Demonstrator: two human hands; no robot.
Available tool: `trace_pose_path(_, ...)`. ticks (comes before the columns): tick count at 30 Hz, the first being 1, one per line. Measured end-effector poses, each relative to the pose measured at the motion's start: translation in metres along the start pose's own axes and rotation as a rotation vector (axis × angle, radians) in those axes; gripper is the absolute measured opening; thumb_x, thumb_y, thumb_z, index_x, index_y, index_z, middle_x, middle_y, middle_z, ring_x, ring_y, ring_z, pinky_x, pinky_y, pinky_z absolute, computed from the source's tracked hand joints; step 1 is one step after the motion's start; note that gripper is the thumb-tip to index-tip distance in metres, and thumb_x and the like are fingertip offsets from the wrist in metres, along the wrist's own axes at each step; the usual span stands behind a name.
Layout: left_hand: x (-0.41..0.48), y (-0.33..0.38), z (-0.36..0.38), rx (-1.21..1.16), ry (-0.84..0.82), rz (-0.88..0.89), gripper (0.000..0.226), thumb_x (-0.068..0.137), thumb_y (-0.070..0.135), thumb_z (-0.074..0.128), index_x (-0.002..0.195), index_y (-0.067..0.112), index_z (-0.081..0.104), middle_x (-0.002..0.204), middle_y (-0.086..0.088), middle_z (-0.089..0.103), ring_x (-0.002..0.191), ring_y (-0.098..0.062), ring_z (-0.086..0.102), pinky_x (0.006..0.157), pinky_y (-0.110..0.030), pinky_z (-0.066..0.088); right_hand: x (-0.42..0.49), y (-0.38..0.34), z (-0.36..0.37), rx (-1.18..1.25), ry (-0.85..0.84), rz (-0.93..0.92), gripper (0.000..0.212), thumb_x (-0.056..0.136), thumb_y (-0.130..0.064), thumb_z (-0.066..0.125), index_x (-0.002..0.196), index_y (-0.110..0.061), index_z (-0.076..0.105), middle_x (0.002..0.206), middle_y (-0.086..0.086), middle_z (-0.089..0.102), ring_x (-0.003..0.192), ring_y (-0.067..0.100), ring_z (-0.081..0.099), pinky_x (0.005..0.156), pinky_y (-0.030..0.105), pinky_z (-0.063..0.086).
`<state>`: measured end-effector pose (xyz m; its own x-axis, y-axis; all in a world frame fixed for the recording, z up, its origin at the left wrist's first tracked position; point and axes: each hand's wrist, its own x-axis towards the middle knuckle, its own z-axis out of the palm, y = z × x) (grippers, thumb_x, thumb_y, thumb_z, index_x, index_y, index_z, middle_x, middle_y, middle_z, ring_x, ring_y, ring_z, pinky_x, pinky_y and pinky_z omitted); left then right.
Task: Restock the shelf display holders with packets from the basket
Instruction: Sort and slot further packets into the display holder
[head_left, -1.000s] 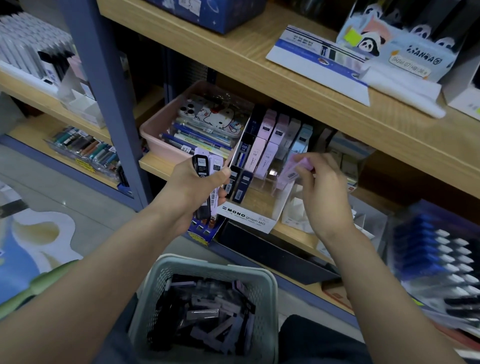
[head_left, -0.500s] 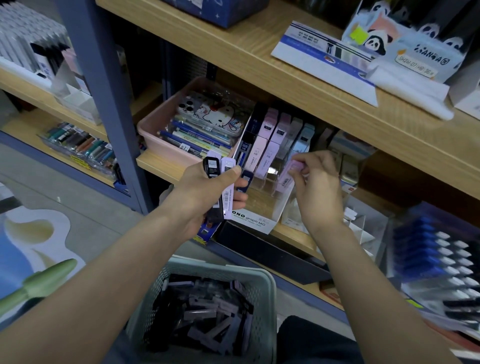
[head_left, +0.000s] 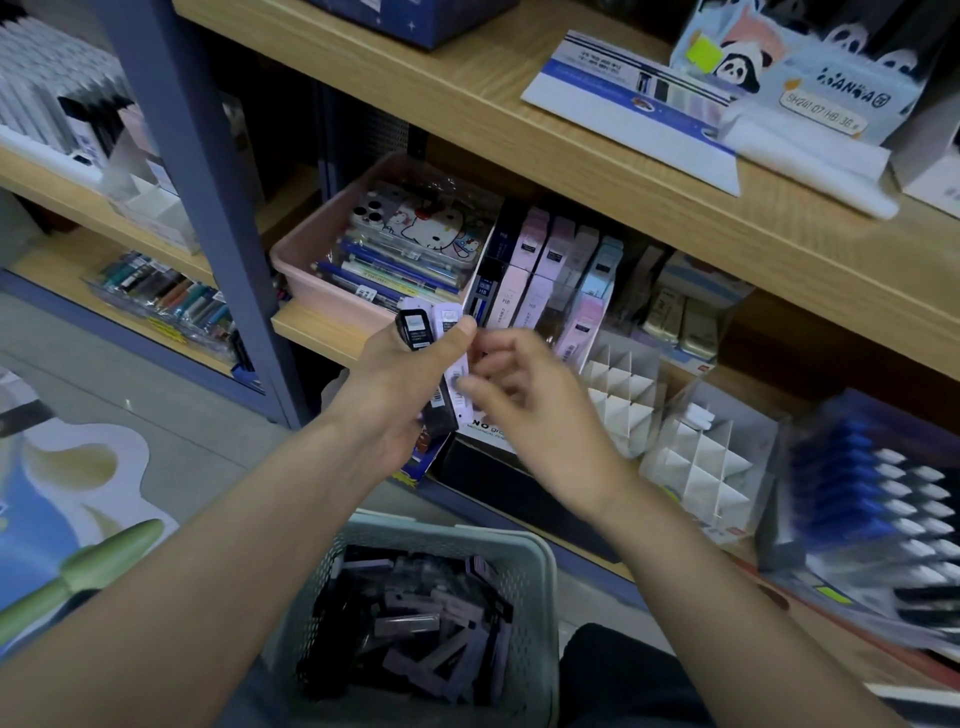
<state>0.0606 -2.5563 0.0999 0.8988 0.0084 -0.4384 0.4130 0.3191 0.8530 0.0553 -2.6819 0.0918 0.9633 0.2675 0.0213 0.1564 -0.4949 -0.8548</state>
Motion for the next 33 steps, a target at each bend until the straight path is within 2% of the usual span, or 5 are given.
trace_pose_path(4, -0.002, -0.001, 0.002, 0.049, -0.033, -0.029, 0.024, 0.090, 0.025, 0.058, 0.109, 0.011, 0.065, 0.096, -0.011, 0.071, 0.078, -0.021, 0.069, 0.055, -0.030, 0.058, -0.002, 0.000, 0.007, 0.131, -0.018, 0.099, 0.032, 0.089, -0.019, 0.062, 0.118, -0.021, 0.049, 0.089, -0.002, 0.061, 0.079, 0.014, 0.065, 0.073, 0.039, 0.058)
trace_pose_path(10, -0.003, -0.002, 0.002, 0.093, -0.039, -0.029, 0.016, 0.090, 0.017, 0.059, 0.104, 0.010, 0.065, 0.087, -0.007, 0.070, 0.069, -0.017, 0.068, 0.052, -0.024, 0.055, 0.001, 0.005, -0.007, 0.286, 0.035, 0.194, 0.016, 0.088, -0.007, 0.062, 0.100, -0.016, 0.055, 0.079, -0.002, 0.061, 0.069, 0.004, 0.064, 0.063, 0.025, 0.058)
trace_pose_path(22, 0.004, -0.001, -0.010, 0.006, -0.010, -0.013, 0.030, 0.091, 0.014, 0.058, 0.119, 0.000, 0.057, 0.104, -0.014, 0.067, 0.090, -0.021, 0.068, 0.065, -0.033, 0.060, 0.021, 0.019, -0.031, -0.127, 0.451, 0.031, 0.028, 0.087, -0.009, 0.061, 0.101, -0.020, 0.040, 0.080, -0.010, 0.056, 0.076, 0.017, 0.065, 0.068, 0.042, 0.056)
trace_pose_path(28, 0.005, 0.001, -0.011, 0.003, 0.020, -0.034, 0.020, 0.090, 0.012, 0.060, 0.108, 0.003, 0.060, 0.100, -0.014, 0.064, 0.084, -0.022, 0.067, 0.060, -0.031, 0.059, 0.034, 0.024, -0.027, -0.413, 0.367, -0.059, 0.020, 0.100, -0.012, 0.039, 0.113, -0.006, 0.053, 0.105, 0.009, 0.056, 0.084, 0.021, 0.057, 0.066, 0.024, 0.037)
trace_pose_path(33, 0.006, 0.001, -0.013, 0.006, 0.010, -0.047, 0.022, 0.090, 0.013, 0.061, 0.109, 0.003, 0.061, 0.099, -0.013, 0.063, 0.088, -0.024, 0.066, 0.061, -0.032, 0.060, 0.041, 0.023, -0.026, -0.568, 0.337, -0.029, 0.029, 0.097, -0.003, 0.043, 0.124, -0.011, 0.050, 0.122, 0.008, 0.056, 0.100, 0.025, 0.061, 0.073, 0.032, 0.046)
